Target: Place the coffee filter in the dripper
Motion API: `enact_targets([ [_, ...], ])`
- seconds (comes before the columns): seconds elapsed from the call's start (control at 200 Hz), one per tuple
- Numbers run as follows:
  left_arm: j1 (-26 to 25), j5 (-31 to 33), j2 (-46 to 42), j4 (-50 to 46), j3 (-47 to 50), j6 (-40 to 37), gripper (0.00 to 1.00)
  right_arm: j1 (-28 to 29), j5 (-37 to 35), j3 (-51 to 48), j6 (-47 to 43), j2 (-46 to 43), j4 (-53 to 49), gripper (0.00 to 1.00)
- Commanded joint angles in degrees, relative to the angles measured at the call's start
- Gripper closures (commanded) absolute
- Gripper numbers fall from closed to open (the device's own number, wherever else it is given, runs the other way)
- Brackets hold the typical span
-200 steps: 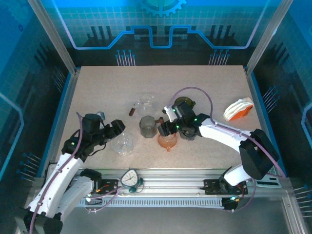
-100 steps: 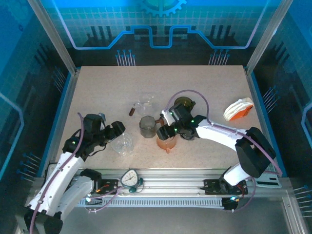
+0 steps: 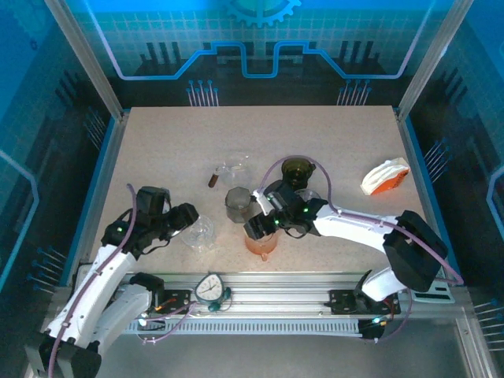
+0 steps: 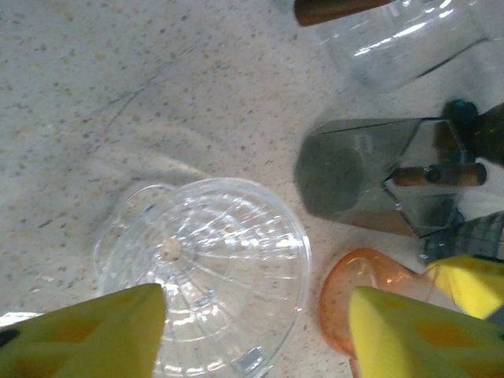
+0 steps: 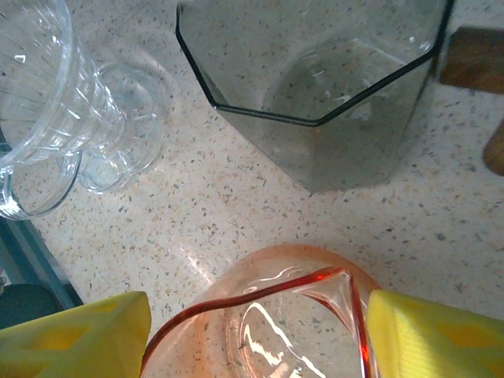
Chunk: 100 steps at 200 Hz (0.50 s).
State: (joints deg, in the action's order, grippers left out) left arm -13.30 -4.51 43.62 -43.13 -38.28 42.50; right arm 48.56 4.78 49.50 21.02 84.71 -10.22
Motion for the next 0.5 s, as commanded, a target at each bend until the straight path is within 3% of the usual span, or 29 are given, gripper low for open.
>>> enact_targets([
  [0.0, -0.56, 3.25, 1.28, -6.61, -2.39, -1.19, 0.4, 0.45, -4.34, 0.33, 0.09, -4.15, -1.99, 0.26],
  [0.255, -6.29, 13.9, 3.29, -12.23, -3.26, 3.7, 0.38, -0.61, -8.03, -1.54, -0.46, -8.53, -2.58, 0.25],
  [0.495, -6.69, 12.56, 6.22, -6.72, 1.37, 5.06, 0.51, -1.96, -8.03, -3.64, -0.36, -10.84, -2.35, 0.24],
])
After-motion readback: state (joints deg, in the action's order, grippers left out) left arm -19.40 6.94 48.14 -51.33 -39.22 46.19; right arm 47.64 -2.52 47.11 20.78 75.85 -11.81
